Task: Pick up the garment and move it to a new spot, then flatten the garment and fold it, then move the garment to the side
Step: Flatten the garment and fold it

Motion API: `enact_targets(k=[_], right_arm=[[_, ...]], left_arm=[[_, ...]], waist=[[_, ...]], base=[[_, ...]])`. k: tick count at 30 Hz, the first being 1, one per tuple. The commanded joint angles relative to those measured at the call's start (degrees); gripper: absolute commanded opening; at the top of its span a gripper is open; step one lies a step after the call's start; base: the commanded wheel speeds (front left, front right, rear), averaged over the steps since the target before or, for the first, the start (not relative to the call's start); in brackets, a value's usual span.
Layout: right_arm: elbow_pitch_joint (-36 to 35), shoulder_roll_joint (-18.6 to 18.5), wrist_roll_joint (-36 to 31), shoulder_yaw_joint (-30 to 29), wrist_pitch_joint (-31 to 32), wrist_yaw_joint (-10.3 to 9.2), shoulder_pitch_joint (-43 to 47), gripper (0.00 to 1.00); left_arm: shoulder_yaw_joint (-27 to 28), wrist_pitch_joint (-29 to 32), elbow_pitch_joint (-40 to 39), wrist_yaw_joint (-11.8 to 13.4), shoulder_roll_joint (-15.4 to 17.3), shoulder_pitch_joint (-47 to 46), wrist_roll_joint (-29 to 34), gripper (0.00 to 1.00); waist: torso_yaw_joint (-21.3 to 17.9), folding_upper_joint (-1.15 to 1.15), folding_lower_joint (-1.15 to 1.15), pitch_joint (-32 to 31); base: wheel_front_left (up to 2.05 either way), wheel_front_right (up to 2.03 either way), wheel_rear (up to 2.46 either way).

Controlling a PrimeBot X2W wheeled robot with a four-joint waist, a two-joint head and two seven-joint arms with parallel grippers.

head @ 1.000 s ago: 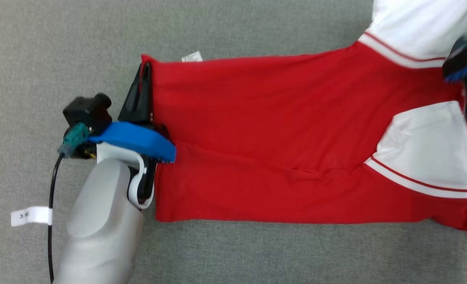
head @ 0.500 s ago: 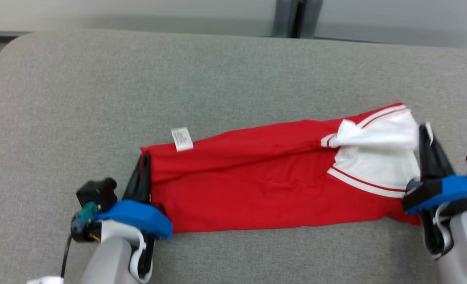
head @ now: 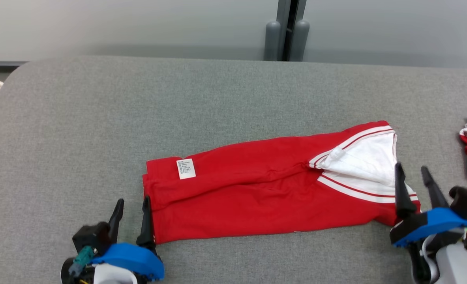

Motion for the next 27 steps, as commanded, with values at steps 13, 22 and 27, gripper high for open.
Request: enact_targets(k=[13,22,27], right_arm=[[4.20,0.05,-2.55,-0.69,-0.24,0.02,-2.34,1.00],[21.11,-1.32,-6.69,-3.44,1.48,0.02,-10.62,1.00],[29.39,1.05,-7.17,-3.81,2.22,0.02,-9.83,0.70]], left_arm=[[-1.38,-0.24,-5.87,0.66,-0.02,3.23,2.05,1.00],[-3.60,-0.24,-4.68,0.19,-0.02,1.37,0.57,1.00],[-2.98,-0.24,-4.41,0.15,-0.02,1.52,0.71,1.00]], waist=[[1.77,0.00,0.01,0.76],[5.11,0.00,0.01,3.13],[5.74,0.00,0.01,3.40]], base=[[0.00,0.00,0.00],[0.00,0.00,0.00],[0.00,0.00,0.00]])
